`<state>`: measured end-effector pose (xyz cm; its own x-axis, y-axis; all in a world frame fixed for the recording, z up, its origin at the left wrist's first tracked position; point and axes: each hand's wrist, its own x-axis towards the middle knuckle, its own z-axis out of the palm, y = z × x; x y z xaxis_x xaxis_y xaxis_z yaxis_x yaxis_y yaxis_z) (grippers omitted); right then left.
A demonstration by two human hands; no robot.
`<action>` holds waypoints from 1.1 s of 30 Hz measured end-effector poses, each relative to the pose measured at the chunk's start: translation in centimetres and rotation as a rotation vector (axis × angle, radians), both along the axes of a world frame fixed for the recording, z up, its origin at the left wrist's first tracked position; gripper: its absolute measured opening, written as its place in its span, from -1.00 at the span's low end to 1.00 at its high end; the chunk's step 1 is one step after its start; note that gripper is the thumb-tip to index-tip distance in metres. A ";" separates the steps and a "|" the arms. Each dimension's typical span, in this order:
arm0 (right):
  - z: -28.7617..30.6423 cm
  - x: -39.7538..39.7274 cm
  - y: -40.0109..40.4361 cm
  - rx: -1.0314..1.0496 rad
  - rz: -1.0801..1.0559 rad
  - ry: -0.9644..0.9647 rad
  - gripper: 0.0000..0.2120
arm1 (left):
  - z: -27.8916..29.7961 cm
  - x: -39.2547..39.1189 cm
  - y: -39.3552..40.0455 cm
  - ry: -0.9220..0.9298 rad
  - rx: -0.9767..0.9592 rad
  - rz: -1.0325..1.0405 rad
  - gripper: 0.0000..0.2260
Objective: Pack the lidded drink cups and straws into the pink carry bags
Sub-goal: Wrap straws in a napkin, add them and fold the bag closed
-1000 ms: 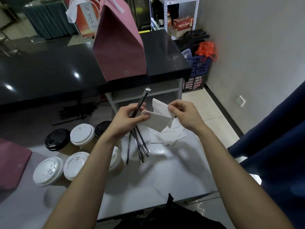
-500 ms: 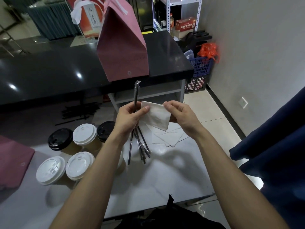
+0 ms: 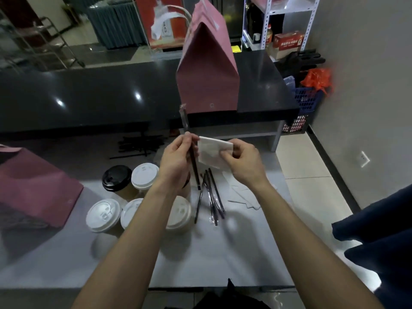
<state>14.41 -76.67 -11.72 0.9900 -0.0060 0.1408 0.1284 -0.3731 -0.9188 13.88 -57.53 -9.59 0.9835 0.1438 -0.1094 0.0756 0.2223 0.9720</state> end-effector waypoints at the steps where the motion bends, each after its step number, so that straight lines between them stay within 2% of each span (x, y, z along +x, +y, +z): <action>1: 0.1 -0.2 1.0 0.003 0.048 -0.010 -0.97 | 0.1 -0.3 0.3 0.018 0.011 0.024 -0.71; 4: 0.7 -0.6 3.6 0.013 0.192 -0.007 -0.96 | 0.6 -1.0 1.4 0.038 -0.035 0.101 -0.73; 9: 2.5 -1.7 7.2 0.056 0.291 -0.023 -0.75 | 1.4 -1.8 3.9 -0.010 -0.061 0.220 -0.73; 12: 3.3 -1.7 9.4 0.010 0.310 -0.047 -0.83 | 1.8 -2.1 6.3 -0.041 -0.050 0.256 -0.68; 14: 3.8 -1.7 11.3 -0.021 0.303 -0.075 -0.86 | 2.0 -2.2 8.2 -0.073 -0.030 0.291 -0.74; 17: 4.9 -2.1 14.8 -0.083 0.293 -0.123 -0.80 | 2.3 -2.3 11.5 -0.130 0.029 0.367 -0.84; 20: 5.5 -2.3 19.0 -0.115 0.312 -0.106 -0.80 | 2.9 -2.5 15.6 -0.170 0.086 0.354 -0.83; 23: 6.2 -2.2 23.8 -0.174 0.290 -0.112 -0.85 | 4.4 -3.0 21.4 -0.172 0.192 0.265 -0.76; 26: 7.5 -2.6 29.1 -0.202 0.246 -0.147 -0.87 | 7.0 -4.1 28.9 -0.154 0.304 0.116 -0.82; 29: 9.1 -3.3 34.9 -0.140 0.214 -0.170 -0.84 | 9.8 -5.7 37.4 -0.170 0.435 0.020 -0.75; 33: 11.0 -4.0 42.2 0.059 0.254 -0.204 -0.85 | 11.3 -8.2 49.5 -0.289 0.701 0.041 -0.91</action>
<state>10.41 -34.52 -0.68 0.9124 0.2236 0.3428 0.3940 -0.2528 -0.8837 5.63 -8.03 1.68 0.9516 0.1218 0.2823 -0.1985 -0.4581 0.8665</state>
